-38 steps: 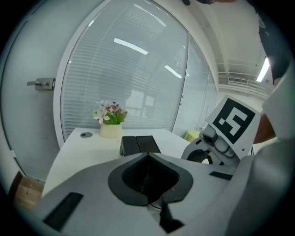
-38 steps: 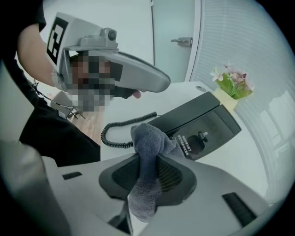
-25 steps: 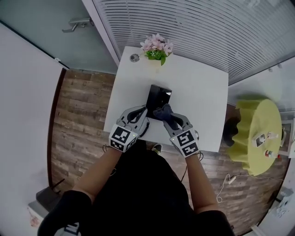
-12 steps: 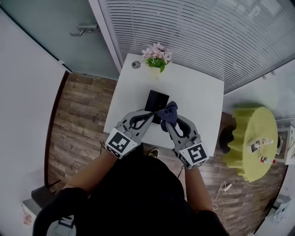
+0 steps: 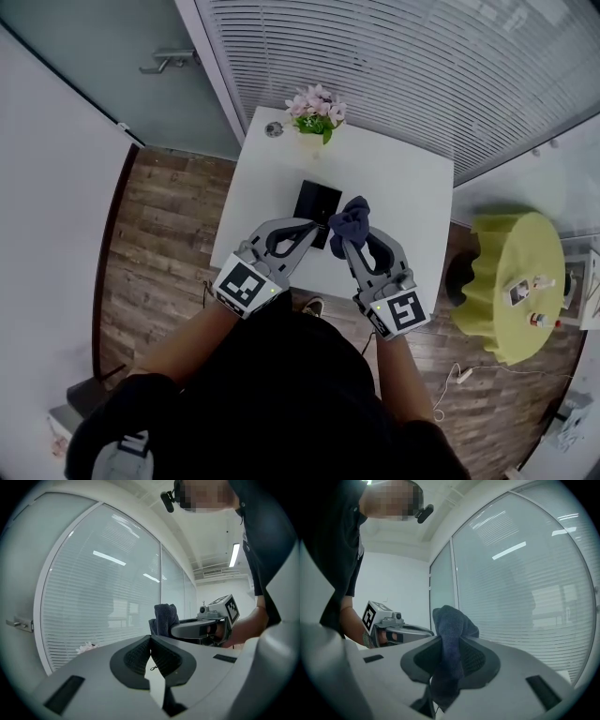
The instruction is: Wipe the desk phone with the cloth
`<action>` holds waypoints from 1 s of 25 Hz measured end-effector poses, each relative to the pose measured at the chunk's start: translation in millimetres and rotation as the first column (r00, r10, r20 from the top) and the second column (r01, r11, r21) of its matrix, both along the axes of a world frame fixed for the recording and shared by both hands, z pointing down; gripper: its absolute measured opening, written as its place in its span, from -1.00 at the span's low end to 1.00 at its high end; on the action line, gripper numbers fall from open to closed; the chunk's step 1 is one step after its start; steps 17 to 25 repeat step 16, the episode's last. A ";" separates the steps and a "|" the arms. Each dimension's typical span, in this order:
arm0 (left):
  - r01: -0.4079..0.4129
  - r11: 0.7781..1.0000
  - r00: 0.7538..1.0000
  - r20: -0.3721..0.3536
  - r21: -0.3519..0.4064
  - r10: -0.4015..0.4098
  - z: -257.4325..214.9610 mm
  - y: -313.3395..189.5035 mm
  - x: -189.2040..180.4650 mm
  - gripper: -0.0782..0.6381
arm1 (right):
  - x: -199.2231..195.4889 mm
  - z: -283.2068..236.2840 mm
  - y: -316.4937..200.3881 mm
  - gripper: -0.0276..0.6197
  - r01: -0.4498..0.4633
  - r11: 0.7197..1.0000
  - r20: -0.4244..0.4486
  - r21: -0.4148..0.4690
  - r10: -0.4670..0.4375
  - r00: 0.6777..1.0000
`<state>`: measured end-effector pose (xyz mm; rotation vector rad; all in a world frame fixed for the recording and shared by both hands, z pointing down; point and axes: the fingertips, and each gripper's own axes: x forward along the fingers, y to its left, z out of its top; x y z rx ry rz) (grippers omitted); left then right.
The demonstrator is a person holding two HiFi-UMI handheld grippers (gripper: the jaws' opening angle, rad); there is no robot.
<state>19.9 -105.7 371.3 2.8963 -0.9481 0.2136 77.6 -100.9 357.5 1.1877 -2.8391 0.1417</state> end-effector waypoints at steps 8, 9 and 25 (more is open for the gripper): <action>0.005 1.000 1.000 0.010 0.007 -0.005 -0.2 0.6 0.6 -0.76 | 1.4 -0.9 0.5 -0.58 0.001 1.000 0.008 0.010 -0.001 1.000; 0.004 1.000 1.000 0.013 0.010 -0.004 -0.2 0.8 1.2 -0.76 | 1.5 -0.6 0.8 -0.58 0.003 1.000 0.008 0.010 -0.003 1.000; 0.006 1.000 1.000 0.013 0.016 -0.007 -2.5 4.7 3.0 -0.76 | 2.7 -0.6 3.5 -0.58 0.005 1.000 0.011 0.010 -0.005 1.000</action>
